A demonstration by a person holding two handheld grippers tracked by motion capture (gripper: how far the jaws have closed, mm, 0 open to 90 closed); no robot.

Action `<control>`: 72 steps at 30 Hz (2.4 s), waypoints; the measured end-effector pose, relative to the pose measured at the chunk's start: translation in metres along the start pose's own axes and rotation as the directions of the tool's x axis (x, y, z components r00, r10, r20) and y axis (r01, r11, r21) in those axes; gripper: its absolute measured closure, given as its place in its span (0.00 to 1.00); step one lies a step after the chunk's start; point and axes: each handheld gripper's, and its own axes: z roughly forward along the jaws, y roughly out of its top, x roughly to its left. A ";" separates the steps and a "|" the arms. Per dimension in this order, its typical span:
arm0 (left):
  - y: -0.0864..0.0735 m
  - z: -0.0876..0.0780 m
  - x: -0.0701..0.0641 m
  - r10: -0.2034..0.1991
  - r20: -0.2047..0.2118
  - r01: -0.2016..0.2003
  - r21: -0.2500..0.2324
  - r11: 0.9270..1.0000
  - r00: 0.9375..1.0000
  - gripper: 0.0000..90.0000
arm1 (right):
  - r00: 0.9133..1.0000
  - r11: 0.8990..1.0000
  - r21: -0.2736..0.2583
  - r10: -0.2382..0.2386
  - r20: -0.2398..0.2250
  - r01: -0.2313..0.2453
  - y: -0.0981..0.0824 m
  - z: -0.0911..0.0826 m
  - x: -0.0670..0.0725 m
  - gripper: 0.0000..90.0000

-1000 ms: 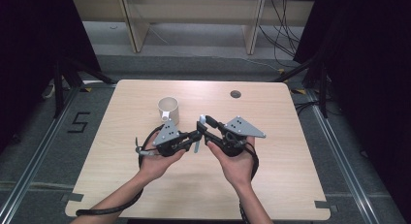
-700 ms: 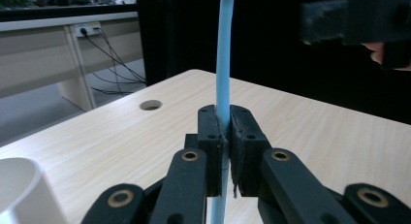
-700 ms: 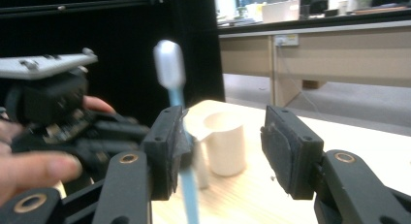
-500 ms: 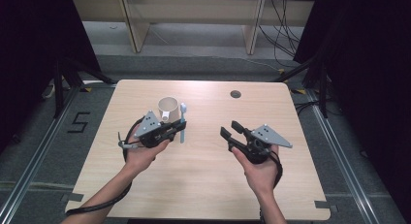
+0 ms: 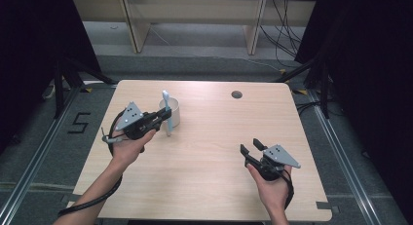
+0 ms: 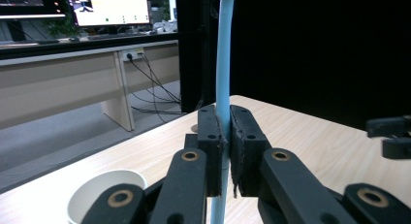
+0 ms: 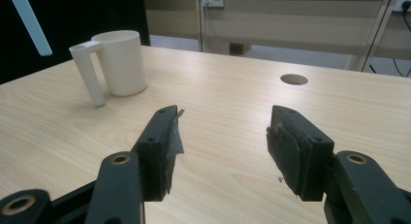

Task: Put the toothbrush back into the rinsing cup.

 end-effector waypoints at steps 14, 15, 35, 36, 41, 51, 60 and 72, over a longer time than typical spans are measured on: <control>0.009 0.006 0.014 0.040 -0.046 -0.042 -0.058 0.997 0.998 0.93 | 1.000 0.999 0.033 0.011 0.006 -0.011 -0.013 -0.002 -0.002 0.50; 0.009 0.007 0.016 0.041 -0.054 -0.044 -0.055 0.998 0.998 0.93 | 1.000 0.999 0.036 -0.001 0.018 0.000 -0.013 -0.003 -0.003 0.50; -0.009 0.017 0.032 0.039 -0.106 -0.046 -0.067 0.997 0.994 0.93 | 0.999 0.998 0.038 0.044 0.024 -0.045 -0.018 -0.002 -0.002 0.50; -0.010 0.018 0.032 0.037 -0.106 -0.045 -0.072 0.996 0.994 0.93 | 1.000 1.000 0.026 0.006 0.020 -0.007 -0.018 -0.001 -0.004 0.50; -0.016 0.018 0.035 0.039 -0.118 -0.047 -0.063 0.997 0.992 0.93 | 0.999 0.999 0.037 0.026 0.019 -0.027 -0.019 -0.001 -0.003 0.50; -0.024 0.019 0.038 0.021 -0.124 -0.029 -0.064 0.998 0.992 0.93 | 1.000 0.999 0.043 0.002 0.028 -0.004 -0.019 -0.001 -0.004 0.50; -0.031 0.024 0.038 0.019 -0.125 -0.026 -0.055 0.998 0.992 0.93 | 1.000 0.999 0.049 0.011 0.027 -0.012 -0.018 -0.001 -0.004 0.50; -0.044 0.028 0.040 0.010 -0.128 -0.015 -0.043 0.999 0.992 0.93 | 0.998 0.996 0.062 0.055 0.033 -0.057 -0.019 -0.001 -0.001 0.49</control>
